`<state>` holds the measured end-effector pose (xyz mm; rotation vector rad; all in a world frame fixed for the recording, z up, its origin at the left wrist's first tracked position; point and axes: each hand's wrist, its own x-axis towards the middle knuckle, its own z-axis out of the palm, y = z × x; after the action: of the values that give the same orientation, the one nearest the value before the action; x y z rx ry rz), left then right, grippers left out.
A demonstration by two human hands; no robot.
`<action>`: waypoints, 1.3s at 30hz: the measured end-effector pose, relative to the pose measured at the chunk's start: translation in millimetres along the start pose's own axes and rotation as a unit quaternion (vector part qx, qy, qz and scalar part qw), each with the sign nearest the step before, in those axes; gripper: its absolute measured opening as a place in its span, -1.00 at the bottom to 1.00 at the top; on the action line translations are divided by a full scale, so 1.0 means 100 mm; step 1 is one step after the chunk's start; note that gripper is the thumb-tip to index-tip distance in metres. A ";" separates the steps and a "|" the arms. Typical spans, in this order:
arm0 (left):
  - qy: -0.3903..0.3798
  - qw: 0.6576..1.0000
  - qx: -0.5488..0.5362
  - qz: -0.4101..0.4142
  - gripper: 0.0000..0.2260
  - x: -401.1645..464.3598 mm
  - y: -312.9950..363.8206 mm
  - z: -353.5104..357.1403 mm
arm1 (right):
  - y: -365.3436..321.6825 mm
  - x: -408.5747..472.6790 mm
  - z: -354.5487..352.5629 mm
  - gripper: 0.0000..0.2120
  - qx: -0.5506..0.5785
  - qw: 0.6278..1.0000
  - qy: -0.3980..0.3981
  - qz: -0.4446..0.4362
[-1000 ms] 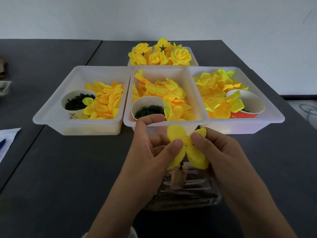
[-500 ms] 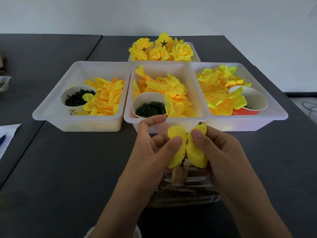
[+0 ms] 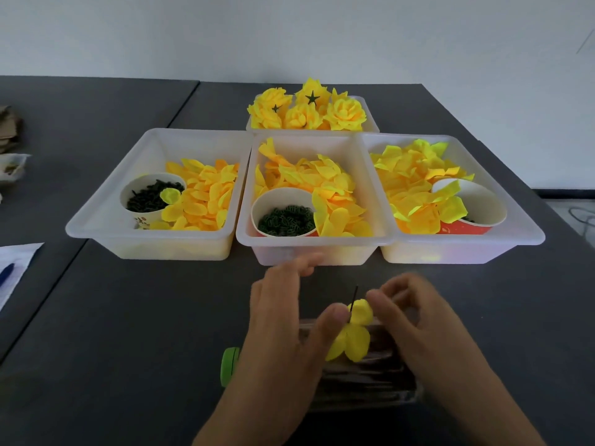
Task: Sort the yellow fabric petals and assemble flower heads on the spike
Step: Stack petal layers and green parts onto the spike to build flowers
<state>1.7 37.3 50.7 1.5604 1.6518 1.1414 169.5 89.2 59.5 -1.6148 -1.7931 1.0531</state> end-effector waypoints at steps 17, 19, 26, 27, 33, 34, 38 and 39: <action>-0.031 0.999 0.015 0.031 -0.95 0.08 -0.05 0.45 | -0.87 1.90 0.77 -0.87 -0.437 0.827 -0.203 -0.289; -0.020 0.999 0.019 0.039 -0.95 0.07 -0.07 0.46 | -0.86 1.97 0.83 -0.86 -0.426 0.829 -0.228 -0.282; 0.015 0.999 0.031 0.038 -0.76 0.09 -0.14 0.52 | -0.83 2.05 0.96 -0.74 -0.448 0.815 -0.216 -0.297; 0.023 0.998 0.032 0.038 -0.73 0.09 -0.14 0.53 | -0.84 2.05 0.95 -0.73 -0.444 0.815 -0.218 -0.300; 0.051 0.997 0.061 0.001 -0.55 0.07 -0.17 0.62 | -0.84 2.08 0.93 -0.54 -0.433 0.822 -0.254 -0.270; 0.059 0.995 0.080 0.001 -0.54 0.06 -0.18 0.63 | -0.84 2.08 0.94 -0.56 -0.429 0.824 -0.251 -0.273; 0.059 0.993 0.100 -0.005 -0.61 0.04 -0.20 0.67 | -0.85 2.09 0.92 -0.82 -0.395 0.854 -0.214 -0.263; 0.055 0.993 0.101 -0.009 -0.62 0.05 -0.20 0.67 | -0.87 2.09 0.89 -0.86 -0.377 0.866 -0.197 -0.262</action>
<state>49.8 55.5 2.8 1.6273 1.9007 1.0964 13.2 274.9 51.9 -1.1560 -2.9619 0.4420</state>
